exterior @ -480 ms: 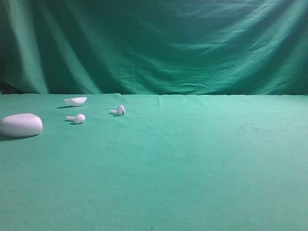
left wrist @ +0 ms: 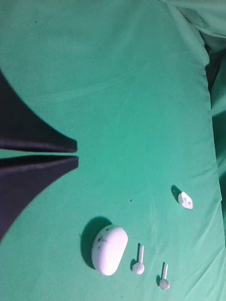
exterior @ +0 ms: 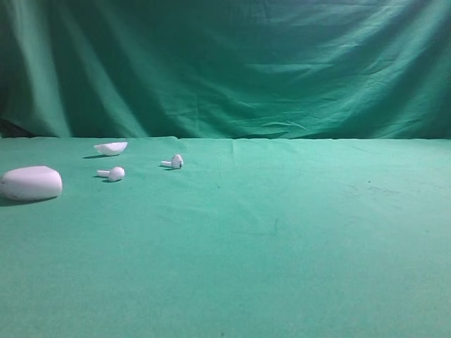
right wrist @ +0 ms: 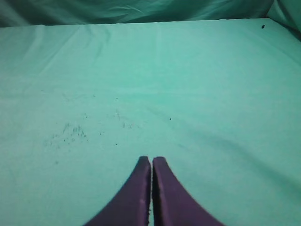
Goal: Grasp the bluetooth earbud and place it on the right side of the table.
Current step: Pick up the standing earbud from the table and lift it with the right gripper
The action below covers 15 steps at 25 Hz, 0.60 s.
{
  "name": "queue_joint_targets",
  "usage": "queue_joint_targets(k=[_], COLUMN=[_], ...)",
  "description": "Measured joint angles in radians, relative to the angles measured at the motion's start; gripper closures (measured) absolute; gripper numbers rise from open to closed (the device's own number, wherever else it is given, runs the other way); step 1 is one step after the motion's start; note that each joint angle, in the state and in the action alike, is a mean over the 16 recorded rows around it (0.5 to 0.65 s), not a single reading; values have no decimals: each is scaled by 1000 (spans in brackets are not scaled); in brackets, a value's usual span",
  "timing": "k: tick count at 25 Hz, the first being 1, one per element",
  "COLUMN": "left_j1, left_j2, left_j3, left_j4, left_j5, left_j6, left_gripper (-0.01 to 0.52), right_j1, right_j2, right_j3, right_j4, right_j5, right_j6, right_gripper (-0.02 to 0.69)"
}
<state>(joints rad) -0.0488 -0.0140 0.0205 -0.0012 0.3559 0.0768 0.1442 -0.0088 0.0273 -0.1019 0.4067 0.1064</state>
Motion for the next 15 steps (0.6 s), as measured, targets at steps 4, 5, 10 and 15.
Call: queue_joint_targets(k=[4, 5, 10, 15], left_j1=[0, 0, 0, 0], left_j2=[0, 0, 0, 0], left_j3=[0, 0, 0, 0], left_j4=[0, 0, 0, 0], left_j5=[0, 0, 0, 0], left_j6=[0, 0, 0, 0], left_gripper=[514, 514, 514, 514], right_j1=[0, -1, -1, -2], right_j2=[0, 0, 0, 0], right_j3=[0, 0, 0, 0], right_j4=[-2, -5, -46, -98], right_j5=[-1, -3, -59, -237], right_j6=[0, 0, 5, 23], right_gripper=[665, 665, 665, 665])
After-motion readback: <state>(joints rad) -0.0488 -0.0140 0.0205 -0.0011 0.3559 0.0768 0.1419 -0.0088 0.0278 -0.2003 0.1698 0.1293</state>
